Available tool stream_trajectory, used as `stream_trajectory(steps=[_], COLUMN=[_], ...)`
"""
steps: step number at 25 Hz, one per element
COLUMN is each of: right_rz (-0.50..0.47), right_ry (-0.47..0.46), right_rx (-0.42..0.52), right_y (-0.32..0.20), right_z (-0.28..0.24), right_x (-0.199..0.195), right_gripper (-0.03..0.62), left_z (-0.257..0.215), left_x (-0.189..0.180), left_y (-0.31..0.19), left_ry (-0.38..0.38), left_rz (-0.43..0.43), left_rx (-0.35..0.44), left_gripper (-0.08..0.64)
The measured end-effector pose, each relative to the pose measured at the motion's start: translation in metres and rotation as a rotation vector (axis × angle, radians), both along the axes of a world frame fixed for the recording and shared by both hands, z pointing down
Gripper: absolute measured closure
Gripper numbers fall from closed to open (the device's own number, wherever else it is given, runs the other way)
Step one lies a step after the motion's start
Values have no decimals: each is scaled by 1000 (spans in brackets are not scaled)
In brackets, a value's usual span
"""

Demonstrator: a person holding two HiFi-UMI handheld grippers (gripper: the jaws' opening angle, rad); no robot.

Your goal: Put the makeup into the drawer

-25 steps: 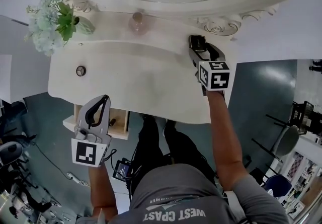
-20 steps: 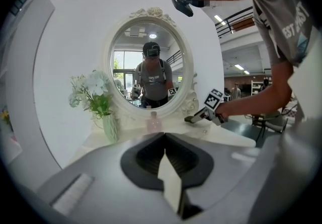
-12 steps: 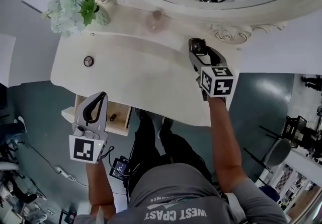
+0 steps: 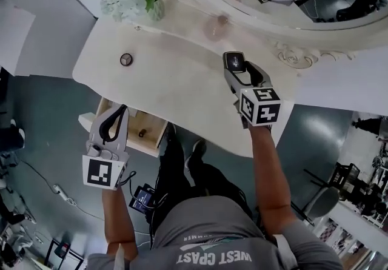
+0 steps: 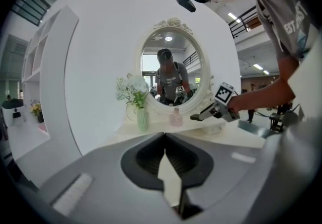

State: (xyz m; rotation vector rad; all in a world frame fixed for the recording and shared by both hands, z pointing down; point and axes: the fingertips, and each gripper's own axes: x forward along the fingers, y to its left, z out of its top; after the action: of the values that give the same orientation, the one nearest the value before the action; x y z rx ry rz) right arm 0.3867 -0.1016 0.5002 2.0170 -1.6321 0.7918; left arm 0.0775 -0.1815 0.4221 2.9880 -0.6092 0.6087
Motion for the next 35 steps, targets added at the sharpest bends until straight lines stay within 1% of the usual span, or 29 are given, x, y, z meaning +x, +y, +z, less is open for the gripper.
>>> stream_trajectory(steps=[4, 9, 16, 24, 29, 35], right_rz=[-70, -172, -314, -491, -585, -710], right_ry=[-5, -16, -46, -49, -59, -70], right_rx=[-3, -6, -18, -45, -52, -83], right_y=[-17, -40, -62, -76, -83, -85], right_z=[-1, 1, 8, 23, 33, 56], right_x=[-34, -85, -167, -249, -298, -353], right_gripper=[298, 298, 298, 298, 298, 298], left_z=[-4, 1, 13, 31, 44, 58], left_x=[-21, -54, -108, -160, -189, -218], left_y=[-10, -14, -17, -12, -9, -5], left_ry=[33, 38, 32, 33, 30, 20], left_rz=[-46, -104, -196, -306, -364, -430], left_rx=[33, 33, 18, -2, -17, -30], left_gripper=[558, 558, 558, 558, 558, 558])
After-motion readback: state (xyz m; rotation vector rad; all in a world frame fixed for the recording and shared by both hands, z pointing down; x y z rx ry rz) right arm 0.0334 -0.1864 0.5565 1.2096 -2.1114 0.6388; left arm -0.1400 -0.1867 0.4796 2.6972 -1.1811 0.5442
